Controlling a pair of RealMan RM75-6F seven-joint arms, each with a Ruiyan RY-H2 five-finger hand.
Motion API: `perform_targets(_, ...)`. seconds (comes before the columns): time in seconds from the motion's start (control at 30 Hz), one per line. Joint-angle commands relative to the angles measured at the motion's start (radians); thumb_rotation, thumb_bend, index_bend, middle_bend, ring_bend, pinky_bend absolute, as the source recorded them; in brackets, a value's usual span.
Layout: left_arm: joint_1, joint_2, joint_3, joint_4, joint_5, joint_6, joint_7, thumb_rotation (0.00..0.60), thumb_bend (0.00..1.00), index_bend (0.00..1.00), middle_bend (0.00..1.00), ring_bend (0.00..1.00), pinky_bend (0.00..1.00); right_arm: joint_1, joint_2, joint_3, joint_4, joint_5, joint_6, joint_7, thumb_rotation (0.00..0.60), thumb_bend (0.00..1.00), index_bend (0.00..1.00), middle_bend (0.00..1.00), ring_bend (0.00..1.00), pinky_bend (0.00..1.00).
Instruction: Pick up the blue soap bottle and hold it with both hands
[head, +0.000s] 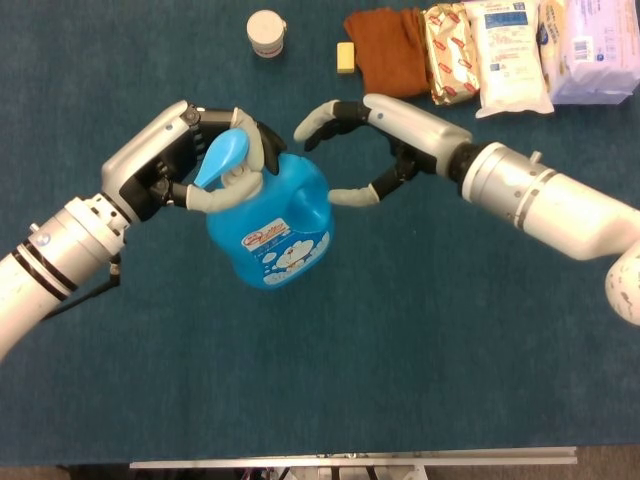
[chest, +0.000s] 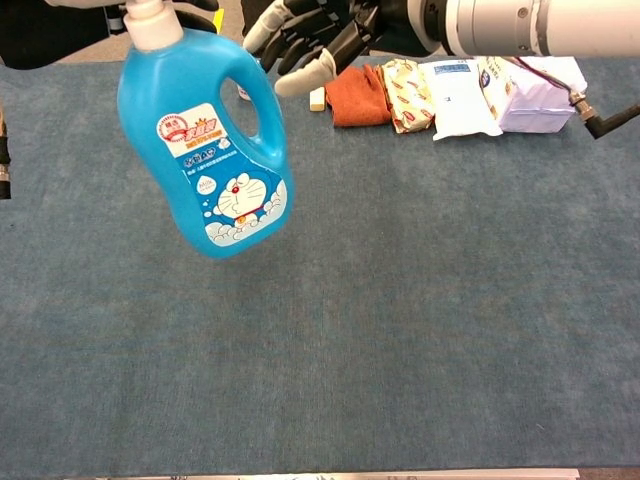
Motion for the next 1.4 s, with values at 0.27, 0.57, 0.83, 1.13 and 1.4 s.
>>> perform_targets(0.27, -0.01, -0.006, -0.009, 0.003, -0.025, -0.013, -0.026, 0.6, 0.49, 0.76, 0.5, 0.3, 0.27, 0.062, -0.028, -0.04, 0.022, 0.101, 0.043, -0.097, 0.6, 0.21, 0.29, 0.31, 0.21, 0.17)
perform_targets(0.57, -0.003, -0.003, -0.015, -0.005, -0.045, -0.013, -0.03, 0.6, 0.49, 0.76, 0.5, 0.3, 0.27, 0.109, -0.038, -0.069, 0.057, 0.191, 0.044, -0.15, 0.6, 0.21, 0.35, 0.31, 0.21, 0.17)
perform_targets(0.83, -0.003, -0.007, -0.021, -0.006, -0.054, -0.021, -0.03, 0.6, 0.49, 0.76, 0.5, 0.3, 0.27, 0.118, -0.05, -0.06, 0.05, 0.22, 0.038, -0.159, 0.6, 0.21, 0.38, 0.31, 0.21, 0.17)
perform_targets(1.13, -0.004, -0.023, -0.029, -0.002, -0.07, -0.029, -0.028, 0.6, 0.48, 0.76, 0.5, 0.3, 0.27, 0.121, -0.074, -0.054, 0.045, 0.217, 0.063, -0.18, 0.6, 0.21, 0.38, 0.31, 0.21, 0.17)
perform_targets(1.4, -0.004, -0.033, -0.039, 0.002, -0.085, -0.035, -0.024, 0.6, 0.48, 0.76, 0.5, 0.3, 0.27, 0.132, -0.094, -0.056, 0.035, 0.239, 0.091, -0.206, 0.6, 0.25, 0.38, 0.32, 0.21, 0.17)
